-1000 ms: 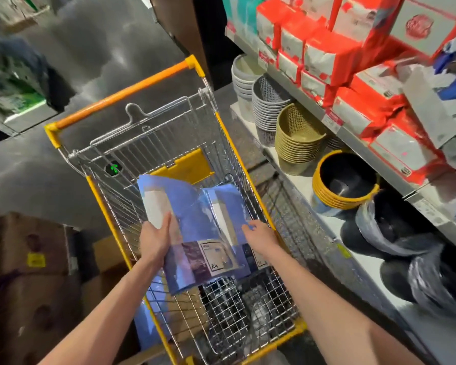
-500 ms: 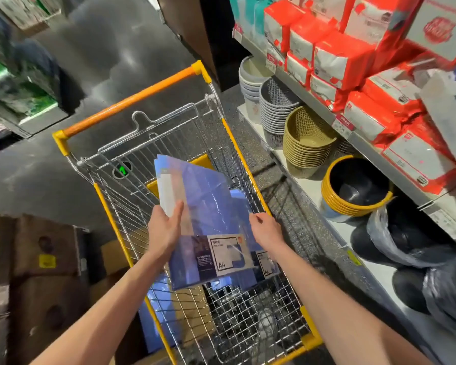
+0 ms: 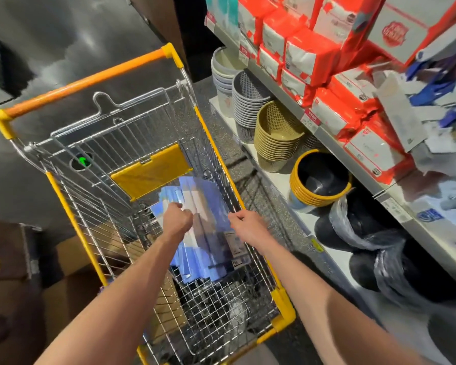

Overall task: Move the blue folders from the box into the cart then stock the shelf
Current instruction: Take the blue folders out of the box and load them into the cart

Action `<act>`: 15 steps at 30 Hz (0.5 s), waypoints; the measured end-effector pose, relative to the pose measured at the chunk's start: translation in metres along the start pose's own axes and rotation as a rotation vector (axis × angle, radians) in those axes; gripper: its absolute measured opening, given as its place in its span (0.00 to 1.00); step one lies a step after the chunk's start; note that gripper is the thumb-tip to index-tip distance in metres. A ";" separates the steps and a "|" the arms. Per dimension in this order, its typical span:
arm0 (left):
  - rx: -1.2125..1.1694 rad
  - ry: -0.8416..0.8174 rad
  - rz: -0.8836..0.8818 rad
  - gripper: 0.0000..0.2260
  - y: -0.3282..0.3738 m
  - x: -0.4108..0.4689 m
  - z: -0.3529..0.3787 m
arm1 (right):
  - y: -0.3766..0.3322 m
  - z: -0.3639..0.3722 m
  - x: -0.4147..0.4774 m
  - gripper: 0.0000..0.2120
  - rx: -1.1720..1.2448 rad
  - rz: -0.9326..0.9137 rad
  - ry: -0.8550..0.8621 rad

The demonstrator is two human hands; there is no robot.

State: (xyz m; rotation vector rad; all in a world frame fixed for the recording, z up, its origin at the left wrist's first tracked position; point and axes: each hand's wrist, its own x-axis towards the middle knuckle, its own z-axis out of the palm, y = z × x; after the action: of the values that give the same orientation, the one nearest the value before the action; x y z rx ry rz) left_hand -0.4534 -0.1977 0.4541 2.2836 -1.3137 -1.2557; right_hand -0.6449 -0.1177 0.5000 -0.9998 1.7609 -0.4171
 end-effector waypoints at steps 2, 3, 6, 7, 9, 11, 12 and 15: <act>-0.031 -0.037 0.018 0.18 -0.001 -0.002 -0.006 | -0.003 0.014 -0.005 0.19 0.003 -0.003 -0.029; -0.031 -0.045 0.033 0.16 -0.001 -0.006 -0.012 | -0.005 0.022 -0.006 0.18 0.003 -0.009 -0.036; 0.090 -0.013 0.206 0.15 -0.006 -0.030 -0.037 | -0.014 0.049 -0.013 0.13 0.003 -0.035 -0.025; 0.166 0.018 0.281 0.14 -0.013 -0.040 -0.050 | -0.019 0.061 -0.016 0.12 0.014 -0.043 -0.021; 0.256 0.065 0.408 0.14 -0.029 -0.054 -0.073 | -0.027 0.084 -0.018 0.12 0.060 -0.055 -0.027; 0.268 0.102 0.467 0.13 -0.052 -0.066 -0.102 | -0.044 0.112 -0.026 0.11 0.083 -0.078 -0.055; 0.266 0.132 0.494 0.12 -0.061 -0.070 -0.112 | -0.052 0.121 -0.032 0.10 0.093 -0.085 -0.070; 0.216 0.254 0.526 0.09 -0.099 -0.087 -0.160 | -0.091 0.160 -0.062 0.07 0.100 -0.180 -0.098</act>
State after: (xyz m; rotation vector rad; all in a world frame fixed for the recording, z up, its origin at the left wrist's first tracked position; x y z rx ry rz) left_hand -0.2924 -0.1054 0.5462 1.9384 -1.8516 -0.6559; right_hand -0.4546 -0.0961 0.5325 -1.0929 1.5537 -0.5548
